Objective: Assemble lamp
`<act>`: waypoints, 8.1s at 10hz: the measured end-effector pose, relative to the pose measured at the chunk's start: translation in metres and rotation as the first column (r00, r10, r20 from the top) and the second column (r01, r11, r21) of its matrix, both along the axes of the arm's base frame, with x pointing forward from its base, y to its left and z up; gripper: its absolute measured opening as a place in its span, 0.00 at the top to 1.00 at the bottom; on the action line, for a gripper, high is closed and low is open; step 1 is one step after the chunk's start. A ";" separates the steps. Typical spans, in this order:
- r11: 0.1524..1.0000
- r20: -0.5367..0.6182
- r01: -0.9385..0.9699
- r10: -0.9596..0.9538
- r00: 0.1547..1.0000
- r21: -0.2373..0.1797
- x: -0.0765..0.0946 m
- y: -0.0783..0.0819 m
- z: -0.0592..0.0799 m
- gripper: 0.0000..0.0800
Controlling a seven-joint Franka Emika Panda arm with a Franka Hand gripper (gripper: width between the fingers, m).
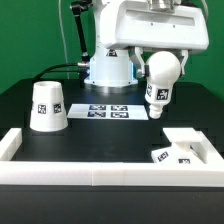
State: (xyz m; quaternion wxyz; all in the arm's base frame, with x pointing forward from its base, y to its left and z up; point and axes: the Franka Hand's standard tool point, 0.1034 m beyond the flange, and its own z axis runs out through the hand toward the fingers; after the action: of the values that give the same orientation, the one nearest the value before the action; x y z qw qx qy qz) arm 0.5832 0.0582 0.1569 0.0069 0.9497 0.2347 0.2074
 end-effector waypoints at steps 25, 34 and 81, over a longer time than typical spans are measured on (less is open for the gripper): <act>0.998 0.041 0.033 -0.035 0.999 0.049 0.021 0.038 -0.029 0.28; 0.998 0.198 0.041 -0.051 0.979 0.052 0.018 0.038 -0.039 0.27; 0.749 -0.378 0.661 -0.599 0.706 0.047 0.011 0.047 -0.032 0.28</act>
Offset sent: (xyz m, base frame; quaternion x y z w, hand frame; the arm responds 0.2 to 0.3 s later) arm 0.0386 0.0335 0.0036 0.0017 0.0095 0.0247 0.9996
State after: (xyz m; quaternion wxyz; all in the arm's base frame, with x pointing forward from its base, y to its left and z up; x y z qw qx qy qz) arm 0.5944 0.1056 0.1254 -0.0483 0.9896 -0.1272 0.0457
